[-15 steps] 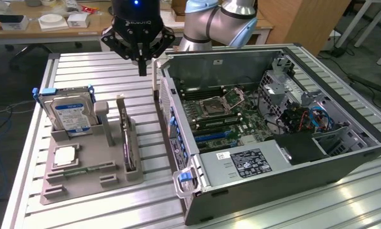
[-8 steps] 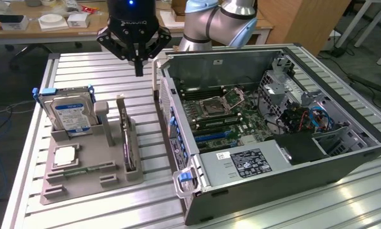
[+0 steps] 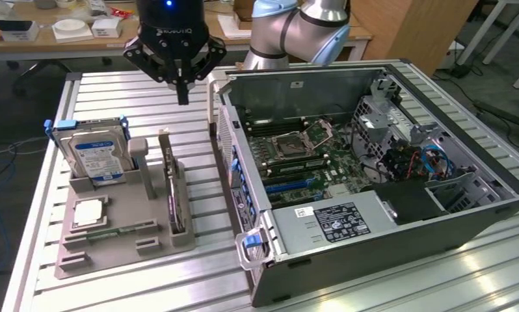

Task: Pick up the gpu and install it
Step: 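Reach for the gpu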

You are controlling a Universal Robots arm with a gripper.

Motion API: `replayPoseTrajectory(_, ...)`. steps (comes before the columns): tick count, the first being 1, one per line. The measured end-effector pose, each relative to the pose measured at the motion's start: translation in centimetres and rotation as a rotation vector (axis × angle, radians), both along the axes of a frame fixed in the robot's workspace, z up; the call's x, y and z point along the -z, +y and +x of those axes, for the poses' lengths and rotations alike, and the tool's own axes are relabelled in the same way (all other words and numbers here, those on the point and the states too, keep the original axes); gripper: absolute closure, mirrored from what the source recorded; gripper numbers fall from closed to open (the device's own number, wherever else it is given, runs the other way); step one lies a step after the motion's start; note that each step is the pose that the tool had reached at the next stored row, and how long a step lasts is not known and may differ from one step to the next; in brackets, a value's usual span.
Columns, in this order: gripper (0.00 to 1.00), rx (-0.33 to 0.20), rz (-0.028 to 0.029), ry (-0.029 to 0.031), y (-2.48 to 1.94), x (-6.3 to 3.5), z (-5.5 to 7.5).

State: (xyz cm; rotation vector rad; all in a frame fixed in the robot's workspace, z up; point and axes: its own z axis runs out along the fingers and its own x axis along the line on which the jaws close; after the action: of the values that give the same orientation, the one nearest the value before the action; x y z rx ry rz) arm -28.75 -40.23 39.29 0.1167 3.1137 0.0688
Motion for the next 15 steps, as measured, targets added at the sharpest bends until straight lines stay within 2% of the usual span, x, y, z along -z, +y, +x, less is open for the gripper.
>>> replayPoseTrajectory(15,0.90,0.000,0.0001,0.0012,-0.03,0.03,-1.5)
